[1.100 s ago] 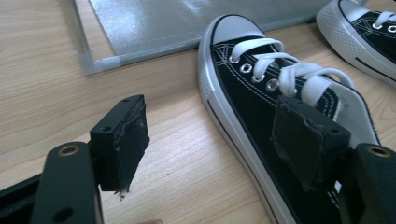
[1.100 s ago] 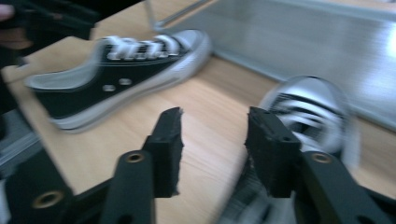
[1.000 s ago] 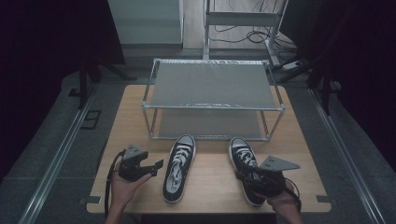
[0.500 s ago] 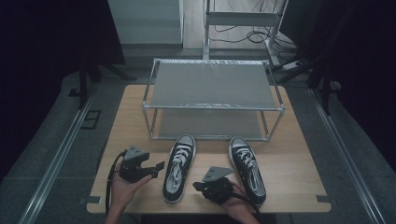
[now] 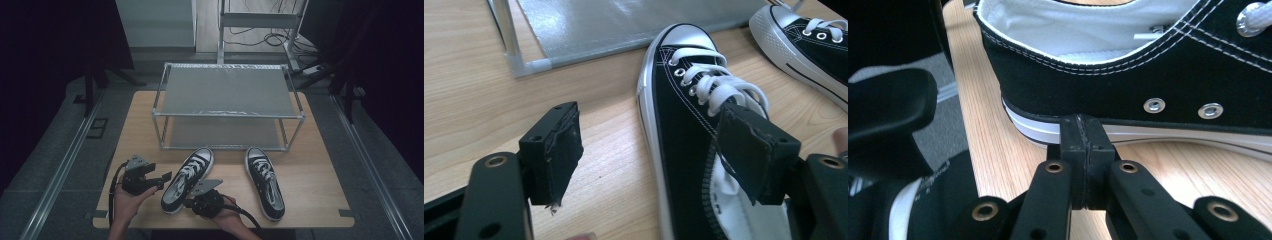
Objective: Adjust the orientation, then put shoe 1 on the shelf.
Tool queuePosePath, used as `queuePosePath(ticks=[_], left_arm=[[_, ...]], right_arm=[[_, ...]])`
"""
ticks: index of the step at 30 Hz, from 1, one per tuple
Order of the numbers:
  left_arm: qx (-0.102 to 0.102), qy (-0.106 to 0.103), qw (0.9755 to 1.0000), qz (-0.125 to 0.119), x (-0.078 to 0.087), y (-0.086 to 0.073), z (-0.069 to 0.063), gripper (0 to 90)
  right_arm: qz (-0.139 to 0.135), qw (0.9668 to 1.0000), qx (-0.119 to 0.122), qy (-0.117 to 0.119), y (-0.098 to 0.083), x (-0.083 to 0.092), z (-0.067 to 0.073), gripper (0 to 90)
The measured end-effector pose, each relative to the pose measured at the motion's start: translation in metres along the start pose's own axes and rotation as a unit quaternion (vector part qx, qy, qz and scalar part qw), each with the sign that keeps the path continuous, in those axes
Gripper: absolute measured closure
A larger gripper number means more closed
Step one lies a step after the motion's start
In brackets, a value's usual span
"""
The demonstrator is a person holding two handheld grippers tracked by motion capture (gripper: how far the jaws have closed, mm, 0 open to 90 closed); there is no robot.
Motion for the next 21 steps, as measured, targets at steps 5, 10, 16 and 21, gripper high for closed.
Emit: queuePosePath(ticks=[5,10,16,21], left_arm=[[-0.008,-0.006,0.9999,0.010,-0.003,-0.001,-0.004,25.9],[-0.011,-0.018,0.9997,0.014,-0.004,-0.001,-0.010,26.6],[-0.014,-0.025,0.9992,0.026,-0.004,-0.002,-0.017,24.5],[-0.026,-0.029,0.9985,0.039,-0.005,0.004,-0.028,21.3]], right_arm=[[-0.001,0.9999,0.008,-0.011,-0.001,0.003,0.002,86.4],[-0.041,0.9969,0.001,-0.067,-0.006,0.057,-0.008,61.3],[-0.067,0.9918,-0.014,-0.108,-0.015,0.098,-0.015,44.1],[-0.081,0.9880,-0.025,-0.130,-0.022,0.134,-0.025,40.1]])
Point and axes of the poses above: each handheld gripper's, and its own axes: x roughly backward along the jaws, y roughly out of its top, z roughly to its left, the point moved 6 cm from there along -x, roughly forward along the jaws, and after that the axes turned 1 degree about x, right-handed, at the moved point
